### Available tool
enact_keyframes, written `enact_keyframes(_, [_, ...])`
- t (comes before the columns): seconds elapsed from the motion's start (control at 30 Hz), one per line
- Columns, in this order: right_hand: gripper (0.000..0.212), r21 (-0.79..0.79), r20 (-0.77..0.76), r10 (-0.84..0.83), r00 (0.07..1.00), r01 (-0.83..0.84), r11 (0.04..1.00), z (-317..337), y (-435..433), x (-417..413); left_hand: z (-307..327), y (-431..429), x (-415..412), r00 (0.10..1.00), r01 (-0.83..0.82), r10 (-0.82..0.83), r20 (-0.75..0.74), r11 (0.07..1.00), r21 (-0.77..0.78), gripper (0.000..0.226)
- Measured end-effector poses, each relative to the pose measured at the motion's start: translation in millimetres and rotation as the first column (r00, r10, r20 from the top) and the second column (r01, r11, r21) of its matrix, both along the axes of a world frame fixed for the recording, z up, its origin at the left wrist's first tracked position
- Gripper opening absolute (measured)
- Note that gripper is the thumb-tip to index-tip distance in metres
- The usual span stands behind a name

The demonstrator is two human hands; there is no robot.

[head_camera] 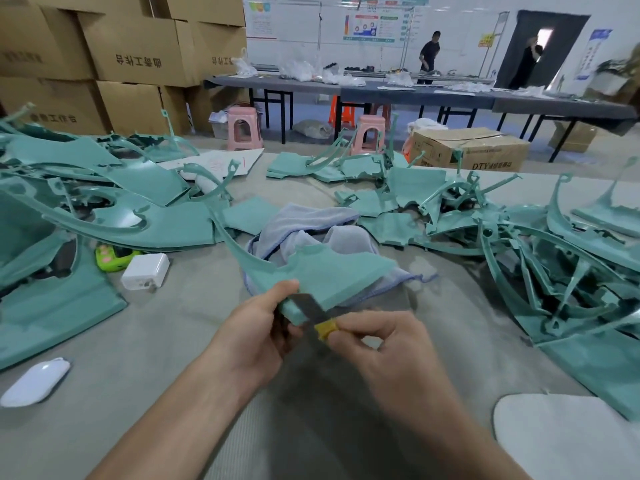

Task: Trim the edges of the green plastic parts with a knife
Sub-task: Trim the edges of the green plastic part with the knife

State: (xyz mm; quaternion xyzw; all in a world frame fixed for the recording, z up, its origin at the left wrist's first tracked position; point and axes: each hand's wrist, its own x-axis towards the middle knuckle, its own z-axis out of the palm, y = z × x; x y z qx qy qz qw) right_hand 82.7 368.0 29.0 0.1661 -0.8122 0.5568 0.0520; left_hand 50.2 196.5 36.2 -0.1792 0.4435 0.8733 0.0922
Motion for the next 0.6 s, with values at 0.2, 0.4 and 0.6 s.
enact_keyframes(0.2, [0.014, 0.120, -0.178, -0.371, 0.911, 0.394, 0.911, -8.2, 7.9, -9.0, 6.2, -3.3, 3.1, 0.997, 0.069, -0.074, 0.026, 0.987, 0.148, 0.018])
enact_keyframes(0.4, [0.007, -0.013, -0.198, -0.495, 0.846, 0.502, 0.865, 5.1, 24.8, -9.4, 8.4, -4.1, 3.0, 0.997, 0.069, -0.074, 0.029, 0.986, 0.152, 0.017])
enact_keyframes(0.6, [0.019, 0.343, -0.433, -0.155, 0.888, 0.321, 0.883, 3.7, -8.0, 7.8, 8.2, -6.0, 2.9, 0.997, 0.061, -0.066, 0.035, 0.987, 0.148, 0.007])
